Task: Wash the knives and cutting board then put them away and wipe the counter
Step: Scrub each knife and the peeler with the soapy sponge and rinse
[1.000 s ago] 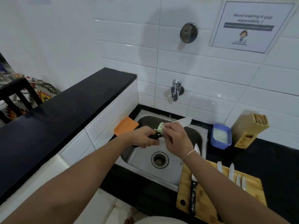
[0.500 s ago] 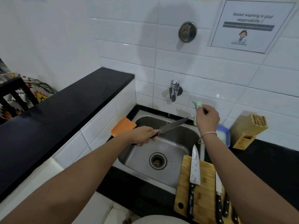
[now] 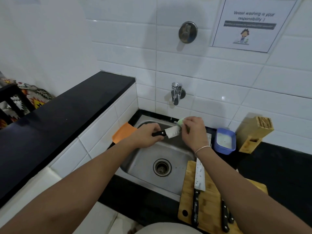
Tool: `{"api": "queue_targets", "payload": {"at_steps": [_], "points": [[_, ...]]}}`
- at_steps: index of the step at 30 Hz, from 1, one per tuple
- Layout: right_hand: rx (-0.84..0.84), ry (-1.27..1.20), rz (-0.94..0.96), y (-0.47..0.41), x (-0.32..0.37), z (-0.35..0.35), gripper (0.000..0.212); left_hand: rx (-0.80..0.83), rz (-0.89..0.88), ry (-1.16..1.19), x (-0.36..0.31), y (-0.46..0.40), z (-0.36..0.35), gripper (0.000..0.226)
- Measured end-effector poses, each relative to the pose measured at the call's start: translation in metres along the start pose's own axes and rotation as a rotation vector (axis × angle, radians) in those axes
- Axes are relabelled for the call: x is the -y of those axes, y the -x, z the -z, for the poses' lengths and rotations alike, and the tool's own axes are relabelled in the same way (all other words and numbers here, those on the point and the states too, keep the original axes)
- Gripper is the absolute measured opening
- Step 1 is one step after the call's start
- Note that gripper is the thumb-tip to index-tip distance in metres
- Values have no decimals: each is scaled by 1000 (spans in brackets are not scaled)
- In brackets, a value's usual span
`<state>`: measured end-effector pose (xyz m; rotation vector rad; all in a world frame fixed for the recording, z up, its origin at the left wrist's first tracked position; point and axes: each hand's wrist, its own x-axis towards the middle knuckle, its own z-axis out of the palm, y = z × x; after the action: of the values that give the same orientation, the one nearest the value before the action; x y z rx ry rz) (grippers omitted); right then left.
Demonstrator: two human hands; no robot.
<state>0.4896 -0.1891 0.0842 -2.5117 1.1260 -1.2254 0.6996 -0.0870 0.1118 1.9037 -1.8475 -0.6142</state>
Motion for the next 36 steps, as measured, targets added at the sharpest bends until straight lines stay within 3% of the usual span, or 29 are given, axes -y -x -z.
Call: {"api": "queue_targets", "payload": {"at_steps": [2,6,8,10,13,14,15,18,20,25,26,30,31,33,36], "points": [[-56,5,-51,-5,8,-1,10,-29,-12,-10,-3,-1,-2,19],[56,-92,328,8,32,-8,9,-42,-37,-12,-4,-1,3,24],[70,-102,357,12,19,-4,12,-14,-31,-20,-3,3,7,22],[2,-60,204,10,-4,3,13,3,-21,-37,-3,5,7,22],[-89,-13,-185,3,-20,7,15,13,-6,-26,-5,5,6,21],[-104,-9,-209,-1,-13,5,14,8,-3,-19,-6,4,5,20],[-106,-18,-145,-3,-2,4,13,-5,-1,-11,-7,3,6,20],[37,-93,294,2,25,-3,12,-44,-34,27,-9,0,8,18],[82,-99,406,5,18,3,14,-32,-62,18,-9,1,10,16],[-138,22,-151,2,-21,22,15,-24,-36,7,-6,3,2,19],[-143,32,-110,1,-13,20,14,-25,-36,11,-7,2,1,19],[19,-57,416,11,32,3,11,-52,-46,104,-10,-4,0,20],[44,-66,453,12,31,5,12,-55,-48,117,-9,-4,0,22],[5,-58,381,9,14,11,14,-56,-36,116,-8,-3,-1,21],[-103,5,64,3,-18,26,17,-42,-44,98,-7,-4,-5,18]]}}
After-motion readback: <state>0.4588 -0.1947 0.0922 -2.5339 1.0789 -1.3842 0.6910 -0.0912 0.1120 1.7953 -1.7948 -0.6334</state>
